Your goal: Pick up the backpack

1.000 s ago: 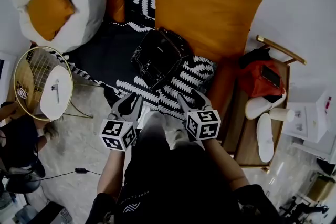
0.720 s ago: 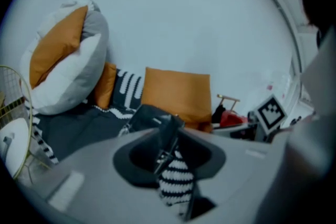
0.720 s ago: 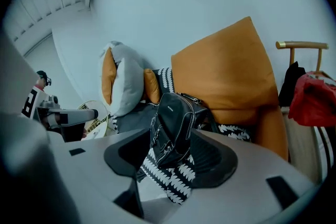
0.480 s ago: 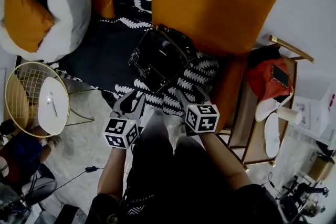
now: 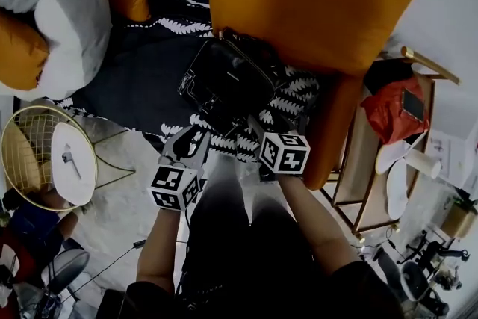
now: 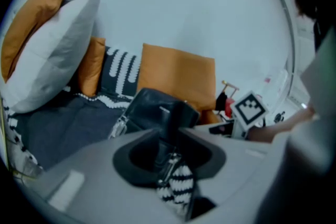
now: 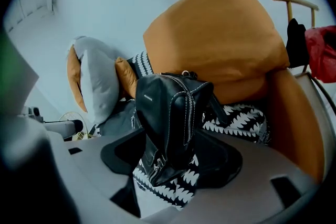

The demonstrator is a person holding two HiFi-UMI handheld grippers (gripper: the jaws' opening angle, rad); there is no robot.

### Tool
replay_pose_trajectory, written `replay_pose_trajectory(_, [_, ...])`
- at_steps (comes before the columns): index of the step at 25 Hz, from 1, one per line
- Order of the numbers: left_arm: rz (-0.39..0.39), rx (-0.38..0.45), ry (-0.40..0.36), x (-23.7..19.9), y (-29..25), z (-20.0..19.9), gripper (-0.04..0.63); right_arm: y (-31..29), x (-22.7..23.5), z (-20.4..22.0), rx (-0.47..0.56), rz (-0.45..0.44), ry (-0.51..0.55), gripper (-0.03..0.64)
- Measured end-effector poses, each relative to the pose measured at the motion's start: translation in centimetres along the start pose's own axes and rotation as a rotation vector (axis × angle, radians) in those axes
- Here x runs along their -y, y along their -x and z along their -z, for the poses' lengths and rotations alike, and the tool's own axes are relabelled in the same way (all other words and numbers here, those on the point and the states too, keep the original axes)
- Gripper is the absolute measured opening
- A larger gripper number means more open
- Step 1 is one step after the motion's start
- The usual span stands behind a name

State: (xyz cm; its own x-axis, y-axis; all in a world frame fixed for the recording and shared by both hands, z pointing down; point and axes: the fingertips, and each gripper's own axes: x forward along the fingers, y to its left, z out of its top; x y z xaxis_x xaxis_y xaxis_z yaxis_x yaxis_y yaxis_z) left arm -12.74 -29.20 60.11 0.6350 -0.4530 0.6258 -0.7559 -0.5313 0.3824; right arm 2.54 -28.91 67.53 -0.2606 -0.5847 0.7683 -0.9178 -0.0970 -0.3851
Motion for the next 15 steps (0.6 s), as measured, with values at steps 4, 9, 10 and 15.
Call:
replay_pose_trajectory(4, [0.024,-0.017,-0.003,-0.3,-1.3,0.4,0.106,-1.8,0.6,-0.3,0.008,0.006,-0.026,0.29])
replay_pose_trajectory(9, [0.035,-0.032,0.0,-1.1,-2.0,0.9,0.106,-3.4,1.1,-0.8,0.022,0.027,-0.054,0.313])
replay_pose_trajectory(10, [0.034,-0.035,0.001,-1.3,-2.1,1.0,0.106,-3.7,1.2,-0.8,0.023,0.035,-0.056,0.314])
replay_pose_trajectory(15, [0.033,-0.044,0.01,-2.0,-2.2,1.4,0.106,-4.5,1.9,-0.7,0.029,0.1,-0.045,0.316])
